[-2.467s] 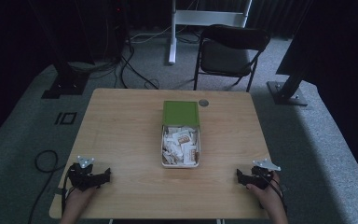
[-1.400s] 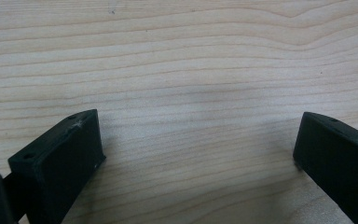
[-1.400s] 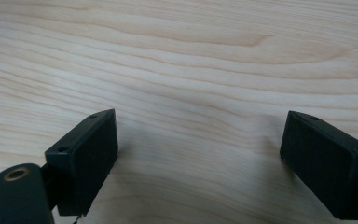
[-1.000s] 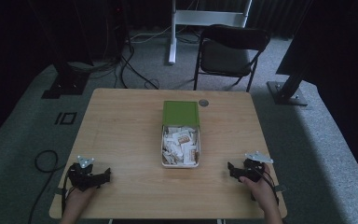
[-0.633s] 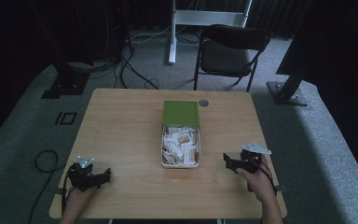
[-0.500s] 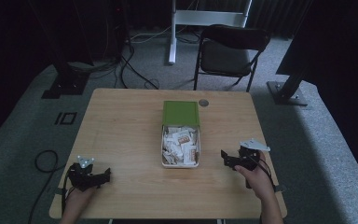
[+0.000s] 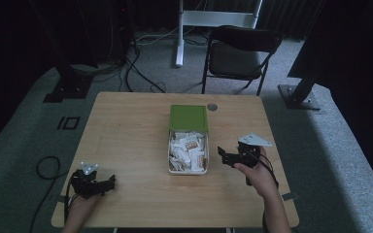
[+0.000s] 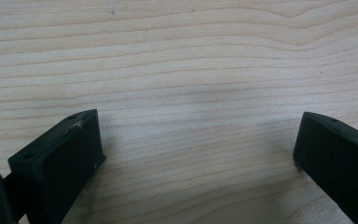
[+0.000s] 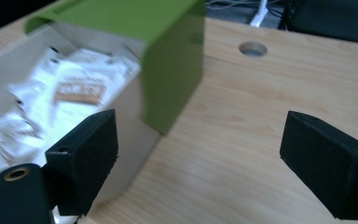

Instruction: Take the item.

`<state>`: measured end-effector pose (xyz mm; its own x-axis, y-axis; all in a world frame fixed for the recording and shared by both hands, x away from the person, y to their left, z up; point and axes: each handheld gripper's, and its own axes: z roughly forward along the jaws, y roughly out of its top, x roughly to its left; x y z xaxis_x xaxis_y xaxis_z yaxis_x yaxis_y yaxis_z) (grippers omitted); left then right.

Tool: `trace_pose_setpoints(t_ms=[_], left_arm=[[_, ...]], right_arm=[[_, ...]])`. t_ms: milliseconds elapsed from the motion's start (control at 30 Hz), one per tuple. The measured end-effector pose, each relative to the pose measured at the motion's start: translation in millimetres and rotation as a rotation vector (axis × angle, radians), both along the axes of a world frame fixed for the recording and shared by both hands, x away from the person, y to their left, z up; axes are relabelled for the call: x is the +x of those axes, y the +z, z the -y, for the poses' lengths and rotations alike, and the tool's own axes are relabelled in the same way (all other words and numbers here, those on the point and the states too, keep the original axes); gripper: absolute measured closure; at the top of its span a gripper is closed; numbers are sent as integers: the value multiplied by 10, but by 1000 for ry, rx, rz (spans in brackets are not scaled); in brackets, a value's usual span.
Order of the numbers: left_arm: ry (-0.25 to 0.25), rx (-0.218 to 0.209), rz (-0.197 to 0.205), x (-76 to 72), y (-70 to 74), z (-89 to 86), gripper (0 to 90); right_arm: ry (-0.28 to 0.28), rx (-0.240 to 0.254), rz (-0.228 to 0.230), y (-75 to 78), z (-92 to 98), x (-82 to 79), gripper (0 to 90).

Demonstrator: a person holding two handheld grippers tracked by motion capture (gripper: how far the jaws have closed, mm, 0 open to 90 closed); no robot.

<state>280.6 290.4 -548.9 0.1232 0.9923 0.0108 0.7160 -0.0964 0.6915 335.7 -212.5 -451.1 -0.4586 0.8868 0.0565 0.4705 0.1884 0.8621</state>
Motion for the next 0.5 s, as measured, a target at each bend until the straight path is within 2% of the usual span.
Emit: trace_pose_setpoints(t_ms=[500], left_arm=[[1,0,1,0,-1,0,20]], right_arm=[[148,12,25,170,-420,14,133]])
